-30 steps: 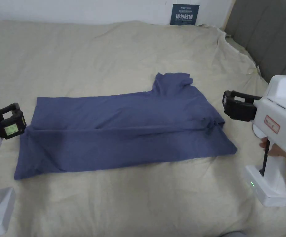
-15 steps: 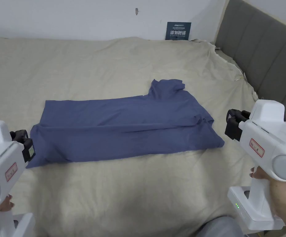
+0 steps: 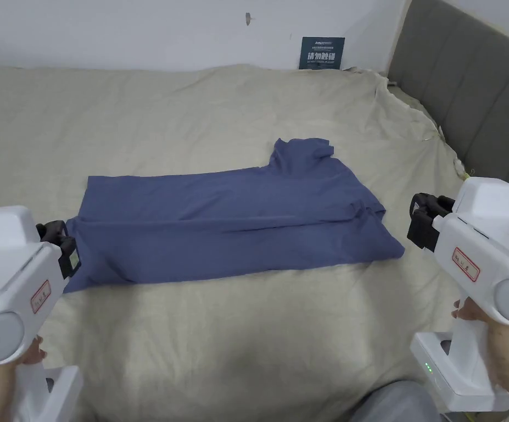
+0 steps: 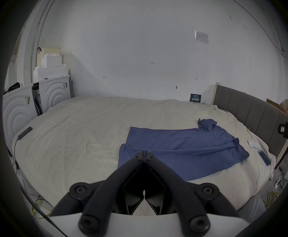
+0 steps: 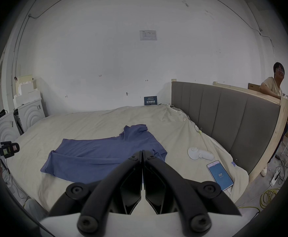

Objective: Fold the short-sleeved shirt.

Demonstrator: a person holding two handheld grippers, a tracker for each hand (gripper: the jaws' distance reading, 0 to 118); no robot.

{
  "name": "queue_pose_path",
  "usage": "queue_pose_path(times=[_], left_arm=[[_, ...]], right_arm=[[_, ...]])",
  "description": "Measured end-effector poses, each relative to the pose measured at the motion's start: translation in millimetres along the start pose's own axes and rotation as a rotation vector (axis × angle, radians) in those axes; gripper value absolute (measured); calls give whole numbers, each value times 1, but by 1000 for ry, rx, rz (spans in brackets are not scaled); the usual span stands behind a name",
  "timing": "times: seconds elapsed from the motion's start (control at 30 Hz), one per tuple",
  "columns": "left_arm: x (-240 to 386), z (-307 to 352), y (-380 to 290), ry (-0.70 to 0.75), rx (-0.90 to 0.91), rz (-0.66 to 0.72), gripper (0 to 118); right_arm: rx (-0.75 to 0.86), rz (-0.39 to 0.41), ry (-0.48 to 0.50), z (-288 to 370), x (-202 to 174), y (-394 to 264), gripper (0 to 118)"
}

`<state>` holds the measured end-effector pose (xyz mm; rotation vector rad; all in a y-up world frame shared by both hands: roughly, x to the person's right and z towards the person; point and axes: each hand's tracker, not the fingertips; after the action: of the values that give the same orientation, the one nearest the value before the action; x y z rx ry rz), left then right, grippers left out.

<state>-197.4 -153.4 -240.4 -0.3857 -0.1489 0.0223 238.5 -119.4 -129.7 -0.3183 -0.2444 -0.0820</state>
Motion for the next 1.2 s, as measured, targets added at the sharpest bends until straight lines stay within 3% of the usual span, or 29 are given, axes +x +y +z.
queue_pose_path(times=[0.07, 0.13, 0.17, 0.2, 0.23, 0.27, 0.5, 0.63, 0.77, 0.87, 0.93, 0.97, 1.1, 1.2], left_arm=[[-2, -10, 3, 0, -21, -8, 0], [-6, -23, 8, -3, -74, -4, 22], [-9, -31, 12, -7, -118, 7, 42], [-14, -39, 15, -30, -147, 19, 76], [-17, -47, 18, -37, -179, 29, 94], [-21, -56, 21, -33, -216, 40, 105], [-48, -128, 18, -18, -476, 129, 110], [-54, -170, 2, 87, -632, 103, 110], [-55, -195, -15, 153, -747, 117, 105], [-53, -203, -22, 183, -752, 138, 64], [-54, -211, -30, 183, -776, 144, 27], [-53, -212, -34, 151, -804, 150, 19], [-47, -214, -42, 144, -775, 115, 1], [-42, -212, -40, 152, -769, 83, 0]], right_arm=[[-7, 5, 0, -4, 0, 1, 0], [-20, 12, -4, -8, 0, 1, 0], [-23, 14, -3, -10, 0, 1, 0], [-27, 14, -2, -14, 3, 0, 0], [-33, 13, 0, -17, 4, 0, 0], [-37, 15, -1, -20, 4, -1, 0], [-80, 6, 9, -40, 10, -6, 0], [-102, 14, -3, -49, 11, -9, 0], [-126, 26, -12, -58, 12, -12, 0], [-142, 28, -12, -64, 13, -15, 0], [-152, 35, -15, -68, 13, -15, 0], [-157, 38, -13, -70, 13, -16, 0], [-170, 43, -7, -75, 14, -16, 0], [-180, 44, -5, -81, 16, -14, 0]])
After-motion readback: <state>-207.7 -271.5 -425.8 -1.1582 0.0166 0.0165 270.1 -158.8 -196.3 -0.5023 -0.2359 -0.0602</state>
